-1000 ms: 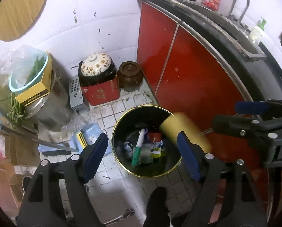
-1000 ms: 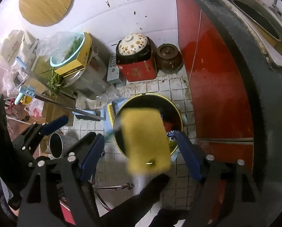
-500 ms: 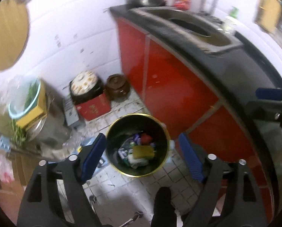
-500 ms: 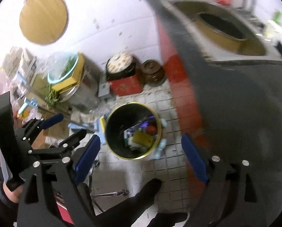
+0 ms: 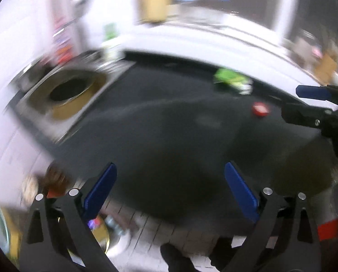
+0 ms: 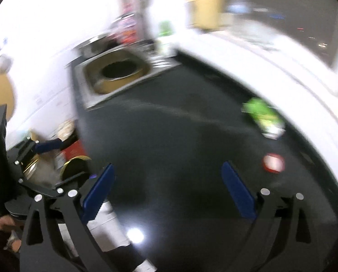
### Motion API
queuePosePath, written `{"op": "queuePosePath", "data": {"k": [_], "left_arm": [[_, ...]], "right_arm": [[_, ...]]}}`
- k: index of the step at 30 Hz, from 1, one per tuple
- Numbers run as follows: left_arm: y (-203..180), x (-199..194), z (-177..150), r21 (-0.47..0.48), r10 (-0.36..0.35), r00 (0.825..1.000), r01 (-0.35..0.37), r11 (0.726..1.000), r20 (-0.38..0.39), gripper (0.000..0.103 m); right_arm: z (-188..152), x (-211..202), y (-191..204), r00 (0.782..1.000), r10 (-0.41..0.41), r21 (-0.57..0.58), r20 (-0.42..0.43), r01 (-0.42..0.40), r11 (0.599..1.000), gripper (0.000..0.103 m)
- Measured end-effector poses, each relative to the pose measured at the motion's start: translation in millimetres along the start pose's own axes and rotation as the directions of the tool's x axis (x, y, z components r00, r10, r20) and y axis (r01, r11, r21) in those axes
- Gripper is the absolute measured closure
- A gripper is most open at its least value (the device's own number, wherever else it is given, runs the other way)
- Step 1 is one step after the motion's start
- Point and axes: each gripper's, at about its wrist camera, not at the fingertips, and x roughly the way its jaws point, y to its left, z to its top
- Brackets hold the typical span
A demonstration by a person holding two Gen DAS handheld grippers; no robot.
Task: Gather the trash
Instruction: 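Raise both open tools back over the countertop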
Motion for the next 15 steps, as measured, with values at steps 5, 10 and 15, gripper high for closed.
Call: {"op": "queuePosePath", "data": {"k": [5, 10, 15], "left_arm": [[-76, 19, 39, 0.156, -0.096, 0.995, 0.093, 0.983, 0.012, 0.01], [-117, 30, 55, 0.239, -0.15, 0.989, 0.144, 0.96, 0.005, 0.01], [-129, 43, 64, 0.281, -0.161, 0.987, 0.157, 0.947, -0.009, 0.01]], "right_arm": [[-35, -45, -91, 0.991, -0.131, 0.144, 0.026, 0.126, 0.982, 0.011], [-62, -67, -144, 0.984, -0.175, 0.245, 0.025, 0.164, 0.955, 0.011], [-69, -70, -162, 0.983, -0.18, 0.287, 0.033, 0.163, 0.944, 0.011]]}}
